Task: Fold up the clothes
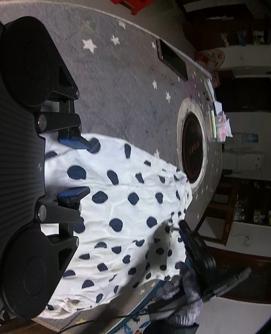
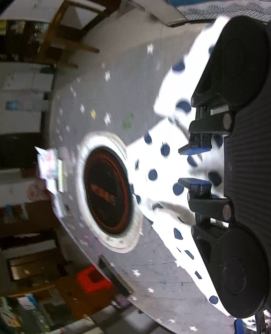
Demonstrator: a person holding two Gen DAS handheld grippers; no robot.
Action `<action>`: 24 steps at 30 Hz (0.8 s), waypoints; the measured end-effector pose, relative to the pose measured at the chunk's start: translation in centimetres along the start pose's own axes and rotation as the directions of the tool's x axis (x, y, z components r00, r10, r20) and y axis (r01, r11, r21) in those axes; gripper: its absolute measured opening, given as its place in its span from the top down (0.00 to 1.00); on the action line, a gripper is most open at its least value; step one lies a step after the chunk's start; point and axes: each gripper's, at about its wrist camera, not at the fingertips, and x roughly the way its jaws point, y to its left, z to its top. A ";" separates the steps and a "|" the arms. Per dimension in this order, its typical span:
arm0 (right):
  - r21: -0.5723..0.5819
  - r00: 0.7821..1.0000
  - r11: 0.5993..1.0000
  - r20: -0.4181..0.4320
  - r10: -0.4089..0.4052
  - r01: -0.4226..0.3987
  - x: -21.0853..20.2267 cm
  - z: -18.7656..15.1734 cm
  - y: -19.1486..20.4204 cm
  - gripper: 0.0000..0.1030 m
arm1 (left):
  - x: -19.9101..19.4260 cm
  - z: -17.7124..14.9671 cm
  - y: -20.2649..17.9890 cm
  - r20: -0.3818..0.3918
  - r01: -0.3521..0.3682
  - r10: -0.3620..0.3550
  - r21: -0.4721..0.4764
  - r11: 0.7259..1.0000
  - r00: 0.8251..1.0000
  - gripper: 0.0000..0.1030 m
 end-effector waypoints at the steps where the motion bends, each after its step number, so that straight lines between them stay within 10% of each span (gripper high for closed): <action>1: -0.005 1.000 1.000 -0.015 0.002 -0.002 0.9 0.1 0.4 0.70 | -0.1 -0.1 0.1 0.005 -0.013 0.013 -0.002 1.000 1.000 0.58; 19: -0.099 1.000 0.995 -0.011 -0.019 0.018 8.3 4.0 3.5 0.51 | -1.8 -0.9 1.3 -0.002 -0.031 0.031 -0.065 0.997 1.000 0.51; 24: -0.134 1.000 0.991 0.009 0.015 -0.014 10.4 5.7 5.5 0.59 | -1.4 -1.5 1.2 -0.034 0.000 -0.002 -0.059 0.998 0.999 0.76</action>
